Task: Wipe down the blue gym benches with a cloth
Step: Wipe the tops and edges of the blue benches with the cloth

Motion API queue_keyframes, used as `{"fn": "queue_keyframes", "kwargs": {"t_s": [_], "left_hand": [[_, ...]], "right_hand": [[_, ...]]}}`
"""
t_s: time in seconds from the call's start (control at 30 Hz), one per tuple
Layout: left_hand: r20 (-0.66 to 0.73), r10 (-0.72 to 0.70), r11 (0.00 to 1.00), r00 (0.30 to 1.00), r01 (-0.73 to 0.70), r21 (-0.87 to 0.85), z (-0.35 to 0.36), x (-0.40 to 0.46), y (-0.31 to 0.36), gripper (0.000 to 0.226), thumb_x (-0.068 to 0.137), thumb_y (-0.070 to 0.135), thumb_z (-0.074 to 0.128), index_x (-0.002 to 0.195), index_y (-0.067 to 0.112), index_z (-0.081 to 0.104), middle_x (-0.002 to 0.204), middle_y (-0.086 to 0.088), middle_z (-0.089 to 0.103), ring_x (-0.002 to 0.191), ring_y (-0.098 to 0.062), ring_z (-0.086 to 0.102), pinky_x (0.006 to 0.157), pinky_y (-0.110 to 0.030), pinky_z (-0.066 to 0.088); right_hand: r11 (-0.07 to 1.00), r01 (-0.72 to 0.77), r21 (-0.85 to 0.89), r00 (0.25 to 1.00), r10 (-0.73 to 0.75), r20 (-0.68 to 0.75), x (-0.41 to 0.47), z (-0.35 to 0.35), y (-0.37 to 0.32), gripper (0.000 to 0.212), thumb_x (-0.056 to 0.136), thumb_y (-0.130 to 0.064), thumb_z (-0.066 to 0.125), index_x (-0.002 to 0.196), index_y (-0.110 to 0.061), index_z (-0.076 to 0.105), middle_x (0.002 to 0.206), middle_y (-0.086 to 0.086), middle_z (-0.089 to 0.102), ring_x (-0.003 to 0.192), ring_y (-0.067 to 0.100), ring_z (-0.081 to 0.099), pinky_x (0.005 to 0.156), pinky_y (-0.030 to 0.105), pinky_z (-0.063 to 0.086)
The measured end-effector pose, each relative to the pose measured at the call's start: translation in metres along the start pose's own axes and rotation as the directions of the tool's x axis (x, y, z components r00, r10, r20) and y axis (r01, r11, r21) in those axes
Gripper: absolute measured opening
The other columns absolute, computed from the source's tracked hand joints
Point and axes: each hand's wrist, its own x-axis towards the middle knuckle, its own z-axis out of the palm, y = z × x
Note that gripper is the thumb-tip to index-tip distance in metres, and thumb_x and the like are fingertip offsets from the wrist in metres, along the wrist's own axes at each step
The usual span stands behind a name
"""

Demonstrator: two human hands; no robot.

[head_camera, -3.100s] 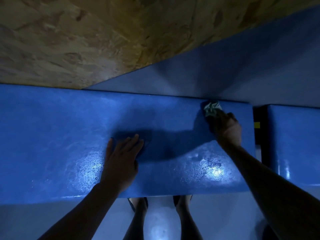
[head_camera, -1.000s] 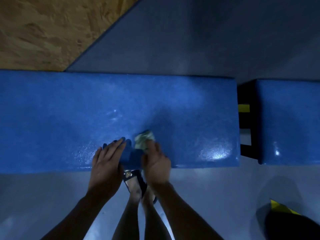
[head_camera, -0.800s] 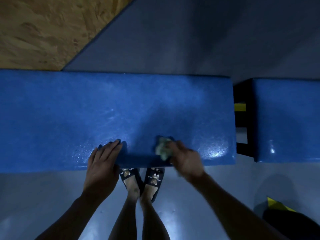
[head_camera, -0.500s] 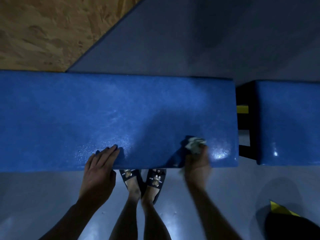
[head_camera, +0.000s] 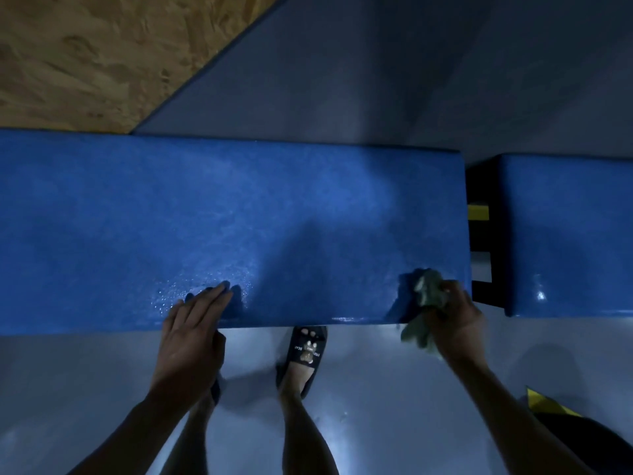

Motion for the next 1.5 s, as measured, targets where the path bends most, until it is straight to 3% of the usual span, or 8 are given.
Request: {"fn": "queue_keyframes", "kwargs": {"t_s": [0.2, 0.47, 0.63, 0.87, 1.0, 1.17, 1.33, 1.5], "left_hand": [[-0.006, 0.014, 0.999, 1.0, -0.015, -0.052, -0.01, -0.002, -0.019, 0.073, 0.072, 0.009, 0.045, 0.143, 0.024, 0.045, 0.149, 0.007, 0.045, 0.134, -0.023, 0.042, 0.113, -0.045, 0.029], [-0.001, 0.03, 0.999, 1.0, -0.03, -0.033, -0.042, -0.011, -0.074, 0.071, 0.076, 0.012, 0.042, 0.146, 0.023, 0.04, 0.152, 0.006, 0.041, 0.137, -0.021, 0.038, 0.113, -0.046, 0.029], [-0.02, 0.057, 0.998, 0.998, -0.057, -0.031, -0.053, -0.013, -0.109, 0.065, 0.076, 0.005, 0.049, 0.141, 0.014, 0.047, 0.147, -0.004, 0.048, 0.132, -0.03, 0.045, 0.108, -0.052, 0.035], [-0.122, 0.098, 0.99, 0.988, -0.109, -0.091, -0.052, -0.022, -0.146, 0.062, 0.077, 0.007, 0.044, 0.138, 0.011, 0.051, 0.145, -0.006, 0.049, 0.129, -0.029, 0.046, 0.109, -0.047, 0.032], [-0.137, 0.102, 0.985, 0.985, -0.119, -0.128, -0.05, -0.024, -0.162, 0.06, 0.08, 0.011, 0.043, 0.139, 0.011, 0.051, 0.146, -0.005, 0.048, 0.128, -0.028, 0.048, 0.106, -0.049, 0.036], [-0.168, 0.119, 0.98, 0.979, -0.142, -0.136, -0.055, -0.015, -0.176, 0.061, 0.078, 0.006, 0.047, 0.139, 0.011, 0.052, 0.146, -0.004, 0.049, 0.128, -0.027, 0.048, 0.106, -0.042, 0.035], [-0.17, 0.161, 0.965, 0.972, -0.191, -0.179, -0.063, -0.009, -0.185, 0.058, 0.08, 0.004, 0.047, 0.138, 0.008, 0.051, 0.146, -0.007, 0.048, 0.13, -0.028, 0.046, 0.106, -0.045, 0.036], [-0.095, 0.162, 0.964, 0.982, -0.178, -0.199, -0.069, -0.004, -0.196, 0.061, 0.08, 0.007, 0.046, 0.14, 0.013, 0.049, 0.147, -0.003, 0.046, 0.132, -0.025, 0.044, 0.105, -0.05, 0.038]], "right_hand": [[0.957, -0.025, 0.288, 0.985, 0.073, -0.158, -0.043, 0.102, -0.108, 0.048, 0.08, -0.019, 0.058, 0.127, -0.015, 0.05, 0.118, 0.01, 0.062, 0.101, 0.03, 0.061, 0.086, 0.037, 0.051], [0.861, 0.499, 0.1, 0.822, -0.506, 0.261, -0.082, 0.136, -0.217, 0.053, 0.08, -0.031, 0.057, 0.131, -0.02, 0.047, 0.115, 0.009, 0.055, 0.079, 0.036, 0.064, 0.066, 0.04, 0.056], [0.977, 0.167, -0.132, 0.986, -0.168, 0.007, -0.021, 0.062, -0.122, 0.031, 0.083, -0.014, 0.064, 0.113, -0.019, 0.058, 0.101, 0.012, 0.058, 0.085, 0.032, 0.062, 0.066, 0.026, 0.046], [0.976, -0.173, 0.135, 0.954, 0.2, -0.222, -0.068, 0.135, -0.189, 0.046, 0.08, -0.023, 0.053, 0.125, -0.017, 0.051, 0.114, 0.012, 0.053, 0.093, 0.037, 0.06, 0.07, 0.038, 0.044], [0.971, 0.172, 0.165, 0.985, -0.172, -0.013, -0.144, 0.204, -0.293, 0.038, 0.085, -0.024, 0.044, 0.122, -0.018, 0.046, 0.108, 0.006, 0.051, 0.08, 0.027, 0.06, 0.063, 0.039, 0.054], [0.858, 0.513, -0.019, 0.831, -0.491, 0.262, -0.129, 0.174, -0.276, 0.047, 0.08, -0.028, 0.056, 0.124, -0.028, 0.042, 0.105, 0.003, 0.048, 0.079, 0.032, 0.062, 0.06, 0.038, 0.052], [0.984, 0.095, -0.149, 0.994, -0.103, -0.048, -0.084, 0.103, -0.18, 0.036, 0.08, -0.023, 0.059, 0.115, -0.025, 0.05, 0.1, 0.004, 0.045, 0.073, 0.034, 0.059, 0.057, 0.033, 0.039], [0.971, -0.218, -0.097, 0.958, 0.195, -0.21, -0.096, 0.14, -0.208, 0.032, 0.082, -0.016, 0.052, 0.113, -0.02, 0.046, 0.102, 0.012, 0.041, 0.076, 0.04, 0.057, 0.062, 0.035, 0.04]]}}
